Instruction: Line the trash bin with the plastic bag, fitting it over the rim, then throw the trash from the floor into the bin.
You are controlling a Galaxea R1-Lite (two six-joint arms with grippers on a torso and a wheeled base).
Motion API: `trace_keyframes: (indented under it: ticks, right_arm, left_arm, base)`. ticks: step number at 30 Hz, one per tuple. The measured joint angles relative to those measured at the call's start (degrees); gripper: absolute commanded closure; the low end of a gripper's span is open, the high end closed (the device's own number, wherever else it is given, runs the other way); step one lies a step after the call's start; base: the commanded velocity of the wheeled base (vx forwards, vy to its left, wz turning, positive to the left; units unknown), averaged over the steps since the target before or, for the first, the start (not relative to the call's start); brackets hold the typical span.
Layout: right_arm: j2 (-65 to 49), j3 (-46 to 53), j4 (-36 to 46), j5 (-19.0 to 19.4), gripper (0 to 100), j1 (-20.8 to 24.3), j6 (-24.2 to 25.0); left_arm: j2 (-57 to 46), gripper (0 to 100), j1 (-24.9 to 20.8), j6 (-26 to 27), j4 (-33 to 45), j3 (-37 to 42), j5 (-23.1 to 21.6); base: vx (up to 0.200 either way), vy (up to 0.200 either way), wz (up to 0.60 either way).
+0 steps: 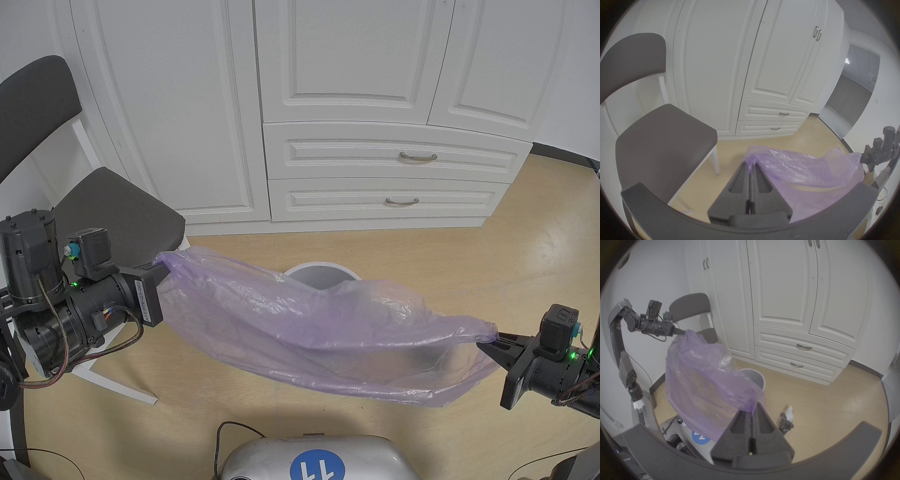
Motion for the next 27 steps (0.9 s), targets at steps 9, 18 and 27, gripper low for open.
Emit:
trace_keyframes:
  ticks: [9,18,27]
  right_arm:
    - [-0.48,0.55,2.99,-0.72,100,-0.66,-1.51]
    - [-0.30,0.45,2.95,-0.71,100,-1.16,-1.60]
    - [4.33,-2.51,1.89,-0.27,100,-1.93,-1.38]
  left_arm:
    - [-0.04,100,0.87,0.46,-0.13,0.09,0.00]
    - [0.68,100,0.23,0.62,-1.37,0.02,-0.16]
    - [6.36,100,-2.69,0.55,-14.07,-0.11,-0.11]
  base:
    - [0.000,0.000,0.00]
    - [0.000,0.000,0.00]
    - [0.000,0.000,0.00]
